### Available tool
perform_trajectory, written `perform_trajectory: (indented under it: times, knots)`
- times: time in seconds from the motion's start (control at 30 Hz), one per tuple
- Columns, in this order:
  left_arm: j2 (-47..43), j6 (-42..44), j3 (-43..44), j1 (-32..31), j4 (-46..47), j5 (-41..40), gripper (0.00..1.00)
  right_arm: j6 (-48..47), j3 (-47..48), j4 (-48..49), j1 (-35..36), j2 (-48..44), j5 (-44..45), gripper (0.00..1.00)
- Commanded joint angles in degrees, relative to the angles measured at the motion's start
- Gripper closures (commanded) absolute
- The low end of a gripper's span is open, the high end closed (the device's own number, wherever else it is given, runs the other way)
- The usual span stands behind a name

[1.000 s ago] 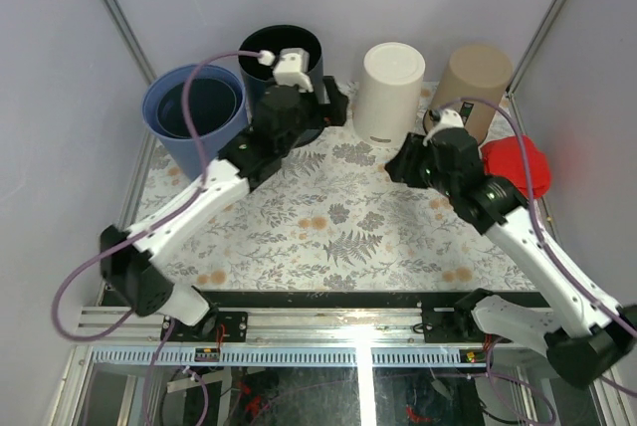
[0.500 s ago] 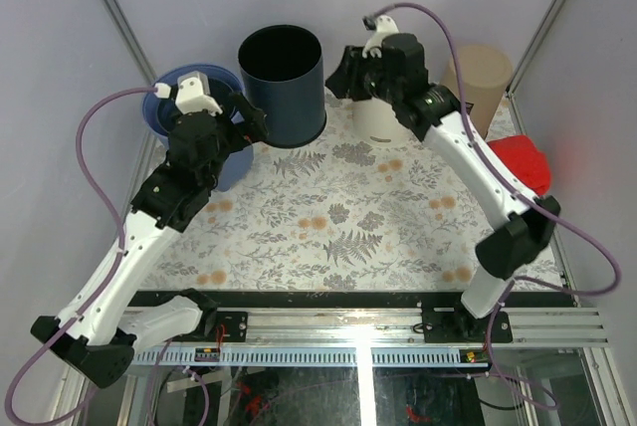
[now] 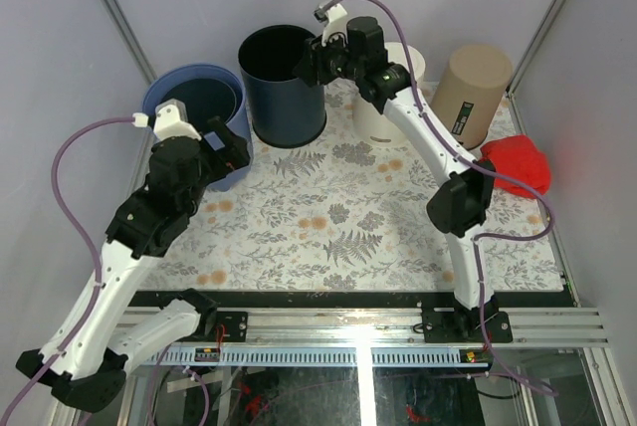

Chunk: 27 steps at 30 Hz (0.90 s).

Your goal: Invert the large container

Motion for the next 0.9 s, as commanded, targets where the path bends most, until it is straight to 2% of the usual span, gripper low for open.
perform_trajectory:
  times: [0.0, 0.37, 0.63, 0.87]
  knots:
    - [-2.80, -2.11, 1.15, 0.34, -5.61, -2.04, 0.00, -3.63, 1.62, 7.18, 0.57, 0.56, -4.85, 0.48]
    - [-6.50, -3.81, 2.23, 0.35, -12.38, -3.33, 0.00, -6.81, 3.54, 12.07, 1.14, 6.26, -7.85, 0.47]
    - [-8.97, -4.28, 1.02, 0.35, -13.77, -3.37, 0.00, -9.24, 3.49, 13.50, 1.69, 9.37, -9.25, 0.47]
    - [-8.82, -3.74, -0.15, 0.30, -14.25, -4.42, 0.00, -11.51, 7.18, 10.90, 3.42, 13.49, -9.96, 0.46]
